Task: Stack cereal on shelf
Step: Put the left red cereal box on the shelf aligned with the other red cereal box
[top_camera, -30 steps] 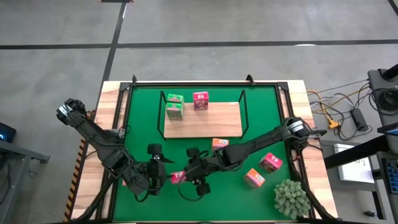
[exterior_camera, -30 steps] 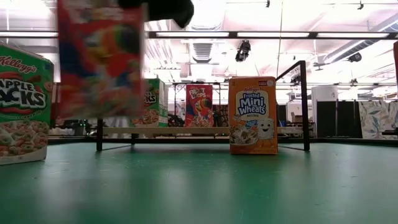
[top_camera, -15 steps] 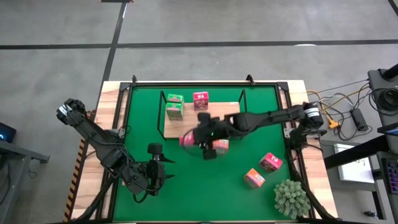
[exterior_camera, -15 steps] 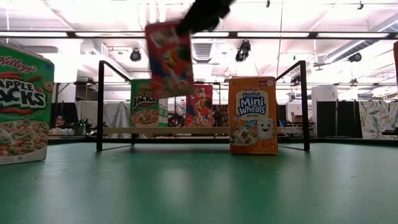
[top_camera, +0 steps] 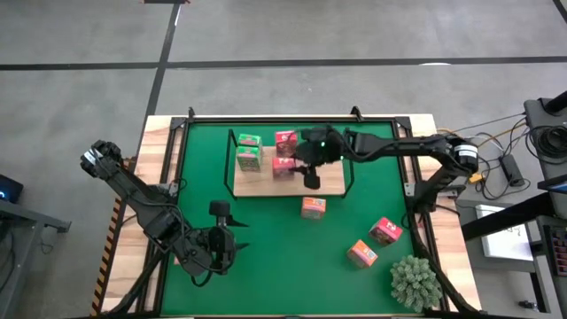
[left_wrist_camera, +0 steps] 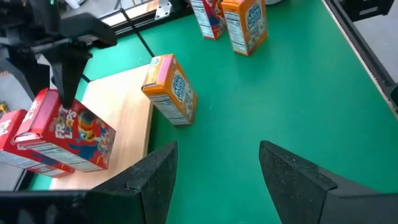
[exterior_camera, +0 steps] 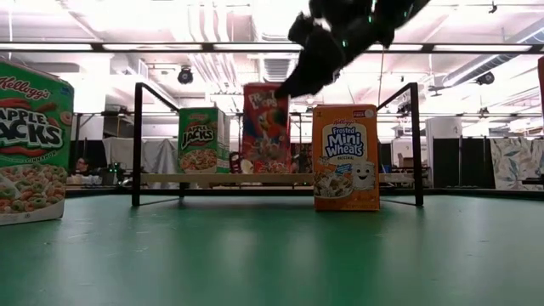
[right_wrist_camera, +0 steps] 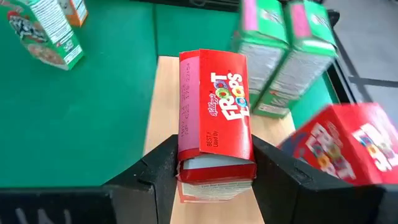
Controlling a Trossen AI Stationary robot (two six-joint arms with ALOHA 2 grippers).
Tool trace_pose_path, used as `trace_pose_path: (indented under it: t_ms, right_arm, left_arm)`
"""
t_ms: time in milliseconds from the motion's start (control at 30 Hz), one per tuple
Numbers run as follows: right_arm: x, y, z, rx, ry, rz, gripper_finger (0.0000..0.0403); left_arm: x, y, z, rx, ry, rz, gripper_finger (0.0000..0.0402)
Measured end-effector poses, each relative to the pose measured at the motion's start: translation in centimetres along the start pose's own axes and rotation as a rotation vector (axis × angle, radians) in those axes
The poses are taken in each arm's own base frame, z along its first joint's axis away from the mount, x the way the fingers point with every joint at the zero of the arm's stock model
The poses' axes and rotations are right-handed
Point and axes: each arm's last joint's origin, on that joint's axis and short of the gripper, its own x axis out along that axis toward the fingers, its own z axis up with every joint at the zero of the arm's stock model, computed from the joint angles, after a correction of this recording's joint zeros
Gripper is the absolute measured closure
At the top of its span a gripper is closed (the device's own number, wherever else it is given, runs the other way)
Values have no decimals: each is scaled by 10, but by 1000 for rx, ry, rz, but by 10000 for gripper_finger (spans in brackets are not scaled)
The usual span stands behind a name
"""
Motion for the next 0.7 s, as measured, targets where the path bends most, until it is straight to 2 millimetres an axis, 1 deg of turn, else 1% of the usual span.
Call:
trace_pose_path:
  t_ms: [133,300,567,700]
  right_arm:
    - [-2,-19,-16,44,-8,-1,244]
    - [-4,-32,-25,74,-4,-36,242]
    - [-4,-35,-26,60,-14,-45,239]
    - [1,-35,-29,65,0,-42,239]
  left_arm:
    - [0,1,0,0,1,7,192]
    - [0,1,0,0,0,14,192]
    - [2,4,0,-5,6,27,192]
    - [2,5,0,-7,7,30,192]
